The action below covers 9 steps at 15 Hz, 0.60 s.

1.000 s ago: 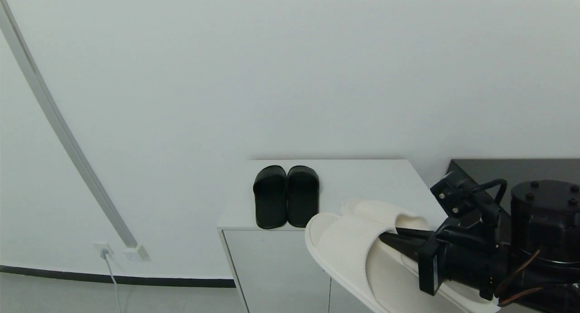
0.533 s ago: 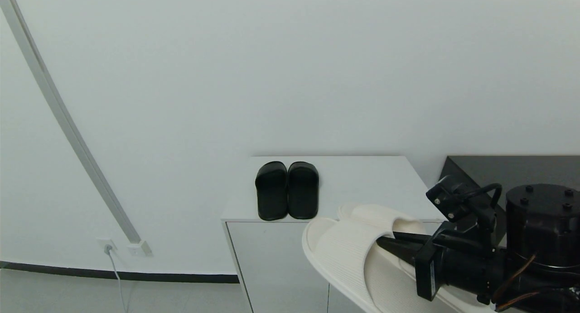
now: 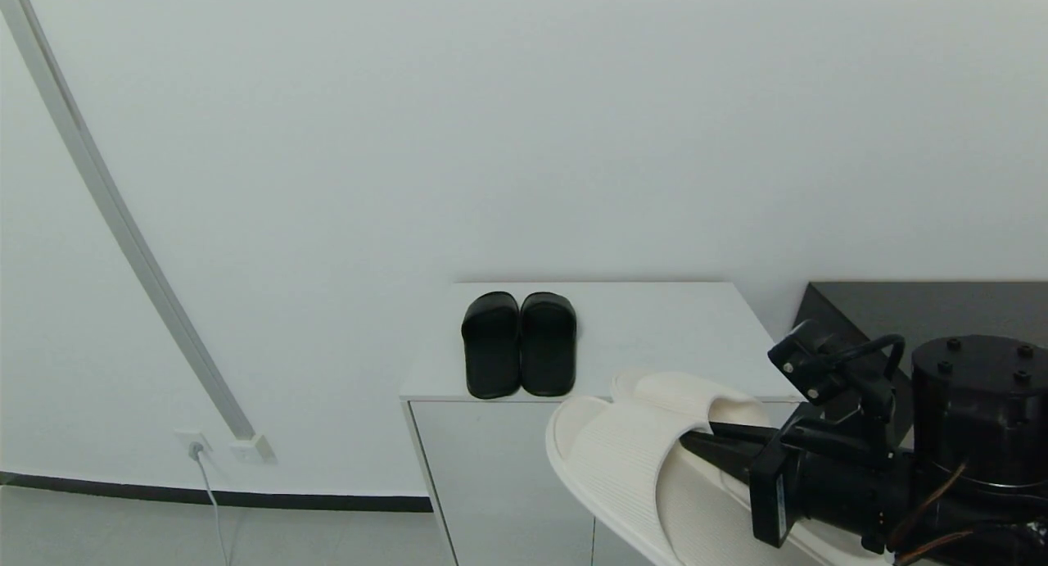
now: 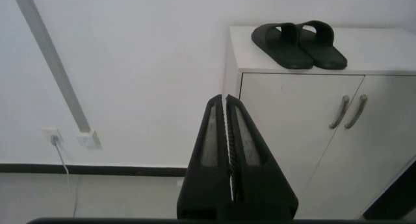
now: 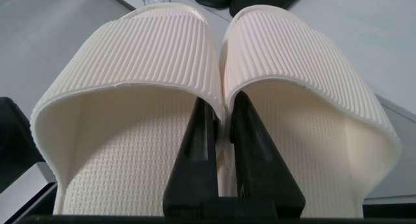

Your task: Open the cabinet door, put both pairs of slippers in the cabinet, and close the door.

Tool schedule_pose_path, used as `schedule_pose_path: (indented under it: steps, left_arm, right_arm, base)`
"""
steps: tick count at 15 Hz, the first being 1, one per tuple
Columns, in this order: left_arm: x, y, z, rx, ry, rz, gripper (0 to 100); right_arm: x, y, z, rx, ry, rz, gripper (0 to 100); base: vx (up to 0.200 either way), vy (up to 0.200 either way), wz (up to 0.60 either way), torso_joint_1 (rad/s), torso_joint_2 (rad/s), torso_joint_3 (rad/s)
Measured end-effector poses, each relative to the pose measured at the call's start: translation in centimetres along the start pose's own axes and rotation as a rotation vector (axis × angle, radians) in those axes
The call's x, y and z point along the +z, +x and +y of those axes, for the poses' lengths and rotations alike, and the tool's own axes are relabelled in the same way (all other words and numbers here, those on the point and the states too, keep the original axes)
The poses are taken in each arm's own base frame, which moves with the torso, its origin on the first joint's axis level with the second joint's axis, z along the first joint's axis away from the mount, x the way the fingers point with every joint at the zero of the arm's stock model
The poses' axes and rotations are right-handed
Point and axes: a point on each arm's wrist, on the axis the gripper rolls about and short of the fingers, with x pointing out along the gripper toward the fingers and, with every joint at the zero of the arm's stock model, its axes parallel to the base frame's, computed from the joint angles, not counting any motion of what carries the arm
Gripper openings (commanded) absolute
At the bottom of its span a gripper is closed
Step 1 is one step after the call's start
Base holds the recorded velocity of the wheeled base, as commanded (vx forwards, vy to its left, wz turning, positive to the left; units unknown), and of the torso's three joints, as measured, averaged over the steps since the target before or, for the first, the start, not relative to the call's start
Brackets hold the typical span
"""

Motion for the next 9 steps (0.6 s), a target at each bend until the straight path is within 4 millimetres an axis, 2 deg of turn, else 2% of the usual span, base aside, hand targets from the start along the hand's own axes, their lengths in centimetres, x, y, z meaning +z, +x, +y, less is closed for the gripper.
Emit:
schedule_pose_path:
  steps: [8,9]
  left_arm:
    - [0.02,-0.01,-0.02,-0.008,0.003,0.001,0]
    - [0.03,-0.02,-0.02,-0.009,0.003,0.001,100]
  right_arm:
    - [-0.35,-0.05,0.03,0.004,-0.026,0.011,0]
    - [-0.36,-0.05,0.03,0.003,-0.026,0.011,0]
  base:
    - [0.000,0.000,0.00,-0.147,0.34,0.182]
    - [0.000,0.000,0.00,-0.159,0.37,0.198]
